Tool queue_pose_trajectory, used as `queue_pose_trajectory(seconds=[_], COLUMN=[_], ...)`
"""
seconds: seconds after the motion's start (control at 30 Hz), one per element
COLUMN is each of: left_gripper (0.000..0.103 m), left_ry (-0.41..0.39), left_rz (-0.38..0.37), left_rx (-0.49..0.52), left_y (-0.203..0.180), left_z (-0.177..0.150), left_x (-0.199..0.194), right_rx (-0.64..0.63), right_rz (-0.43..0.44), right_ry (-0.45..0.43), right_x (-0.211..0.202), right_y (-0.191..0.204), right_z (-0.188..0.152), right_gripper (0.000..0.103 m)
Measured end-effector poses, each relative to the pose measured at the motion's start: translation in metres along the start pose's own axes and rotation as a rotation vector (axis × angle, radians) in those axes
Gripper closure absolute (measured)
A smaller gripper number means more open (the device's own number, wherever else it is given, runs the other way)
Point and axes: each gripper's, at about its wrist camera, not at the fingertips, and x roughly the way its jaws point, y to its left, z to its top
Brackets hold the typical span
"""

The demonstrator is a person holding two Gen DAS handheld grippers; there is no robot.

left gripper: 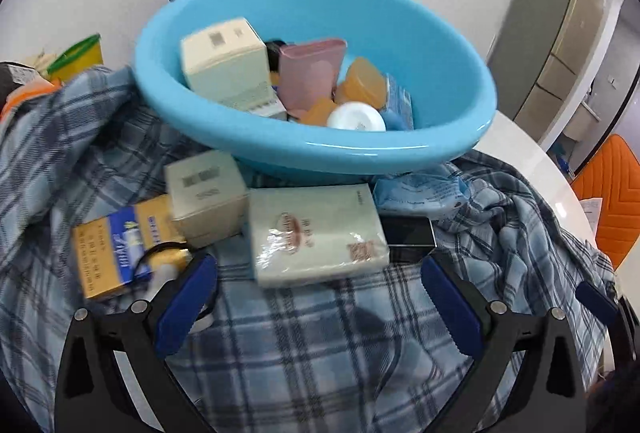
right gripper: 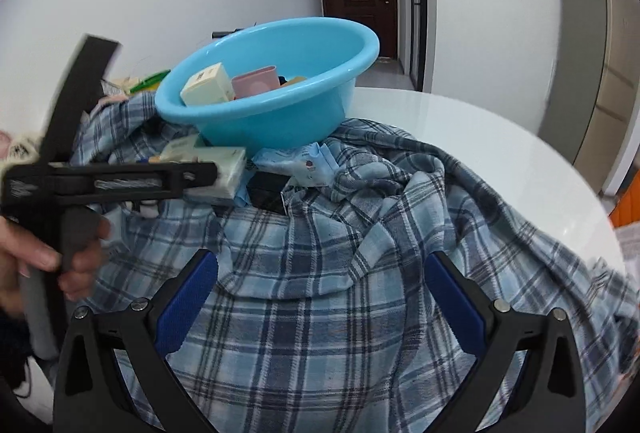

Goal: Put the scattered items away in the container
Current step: 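Lower the left tool onto the white Saizeriya tissue pack and close it, then lift the tissue pack with the left tool while the right tool grasps the black hair tie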

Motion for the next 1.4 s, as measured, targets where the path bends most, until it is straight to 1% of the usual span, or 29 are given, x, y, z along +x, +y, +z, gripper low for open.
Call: queue_pose_trajectory(seconds=[0.13, 0.27, 0.37, 0.43, 0.47, 0.5, 0.53, 0.57, 0.63, 0.7, 0.77, 0.83, 0.93, 1.0, 1.07, 1.13, 1.3, 1.4], left_gripper=[0.0, 0.0, 0.0, 0.0, 0.001, 0.005, 0.022, 0.027, 0.027, 0.027, 0.027, 0.027, 0.027, 0.027, 0.027, 0.027, 0.027, 0.027], left_ry=[0.033, 0.016, 0.02, 0.032, 0.036, 0.032, 0.028, 0.031, 0.021, -0.015, -0.042, -0.062, -0.083, -0.066, -0.048, -0.049, -0.057, -0.063], left_rz=[0.031, 0.07, 0.098, 0.1, 0.102, 0.099, 0.09, 0.082, 0.059, 0.033, 0.024, 0.032, 0.053, 0.044, 0.029, 0.009, 0.034, 0.032], left_rx=[0.028, 0.08, 0.081, 0.076, 0.077, 0.079, 0.087, 0.097, 0.118, 0.134, 0.128, 0.118, 0.074, 0.027, -0.004, -0.031, -0.069, -0.054], left_y=[-0.008, -0.012, -0.009, -0.007, -0.006, -0.005, -0.005, -0.005, -0.003, 0.005, 0.017, 0.03, 0.053, 0.071, 0.082, 0.094, 0.111, 0.107], left_z=[0.003, 0.005, 0.005, 0.005, 0.005, 0.004, 0.003, 0.001, -0.005, -0.018, -0.032, -0.044, -0.062, -0.074, -0.079, -0.088, -0.085, -0.084], left_x=[0.019, 0.027, 0.033, 0.037, 0.038, 0.036, 0.033, 0.03, 0.015, -0.011, -0.037, -0.057, -0.08, -0.087, -0.088, -0.09, -0.087, -0.088], right_rx=[0.012, 0.044, 0.057, 0.056, 0.057, 0.06, 0.062, 0.064, 0.064, 0.06, 0.056, 0.063, 0.092, 0.109, 0.114, 0.102, 0.041, 0.007], right_rz=[-0.024, -0.023, -0.022, -0.025, -0.029, -0.032, -0.032, -0.032, -0.038, -0.045, -0.053, -0.057, -0.033, -0.015, 0.001, 0.005, 0.002, -0.002], right_ry=[0.0, 0.009, 0.013, 0.012, 0.008, 0.005, 0.004, 0.007, 0.018, 0.022, 0.023, 0.026, 0.042, 0.06, 0.076, 0.083, 0.081, 0.089], right_x=[0.001, 0.002, 0.002, 0.002, 0.002, 0.002, 0.001, 0.001, 0.0, -0.002, -0.005, -0.006, -0.002, 0.001, 0.005, 0.006, 0.004, 0.005], right_y=[-0.007, -0.015, -0.018, -0.019, -0.019, -0.019, -0.02, -0.021, -0.022, -0.024, -0.025, -0.027, -0.029, -0.028, -0.025, -0.02, -0.004, 0.003], right_z=[0.0, -0.002, -0.002, -0.002, -0.001, -0.001, -0.002, -0.003, -0.006, -0.009, -0.012, -0.015, -0.018, -0.019, -0.02, -0.02, -0.021, -0.02], right_gripper=[0.0, 0.0, 0.0, 0.0, 0.0, 0.0, 0.0, 0.0, 0.0, 0.0, 0.0, 0.0, 0.0, 0.0, 0.0, 0.0, 0.0, 0.0])
